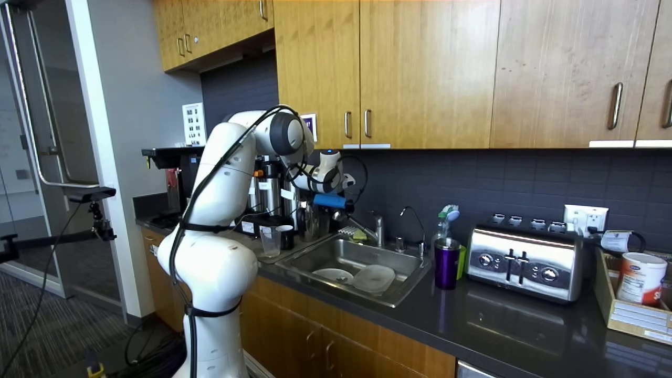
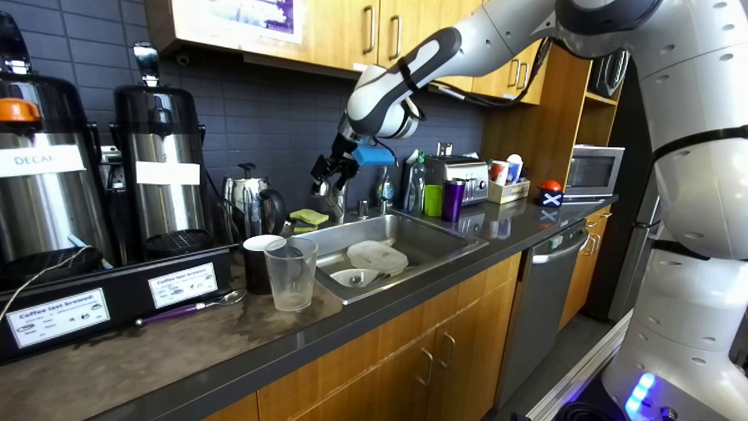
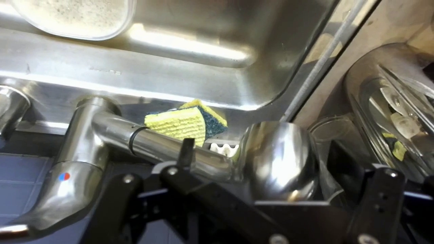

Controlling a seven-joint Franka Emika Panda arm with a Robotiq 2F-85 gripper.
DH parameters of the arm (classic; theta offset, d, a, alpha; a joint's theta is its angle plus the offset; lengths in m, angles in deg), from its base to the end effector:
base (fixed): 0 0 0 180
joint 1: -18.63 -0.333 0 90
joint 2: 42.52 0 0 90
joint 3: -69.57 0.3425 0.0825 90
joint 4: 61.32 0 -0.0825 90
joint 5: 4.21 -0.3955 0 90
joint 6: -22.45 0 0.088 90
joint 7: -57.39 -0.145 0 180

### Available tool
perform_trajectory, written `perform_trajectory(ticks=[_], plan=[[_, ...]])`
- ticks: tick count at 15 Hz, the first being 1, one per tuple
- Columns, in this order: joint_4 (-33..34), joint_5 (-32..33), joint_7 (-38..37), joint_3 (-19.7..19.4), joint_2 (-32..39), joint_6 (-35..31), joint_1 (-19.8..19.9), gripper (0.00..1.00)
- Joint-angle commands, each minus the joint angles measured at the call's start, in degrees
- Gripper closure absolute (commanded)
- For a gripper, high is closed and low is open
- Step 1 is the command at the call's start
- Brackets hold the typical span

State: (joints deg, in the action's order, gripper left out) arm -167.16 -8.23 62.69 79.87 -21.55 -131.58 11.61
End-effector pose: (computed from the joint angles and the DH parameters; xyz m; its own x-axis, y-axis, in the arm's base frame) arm 0.6812 0.2003 0.3673 0.8485 0.2534 0.4646 0.3240 -0.9429 -0.0775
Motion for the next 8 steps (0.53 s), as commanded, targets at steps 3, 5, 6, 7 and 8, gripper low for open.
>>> perform_trajectory(ticks=[3,5,6,7,8], plan=[[3.7,0.9,1.2,0.0,3.0,2.3,-0.6,0.0],[4.8,2.2,1.4,-0.4,3.8,2.6,-1.0,0.0],[5.3,3.1,1.4,-0.7,4.2,2.7,-1.3,0.0],[5.7,4.1,1.3,-1.1,4.4,2.6,-1.6,0.0],[6.1,5.4,1.2,-1.6,4.7,2.6,-1.9,0.0]])
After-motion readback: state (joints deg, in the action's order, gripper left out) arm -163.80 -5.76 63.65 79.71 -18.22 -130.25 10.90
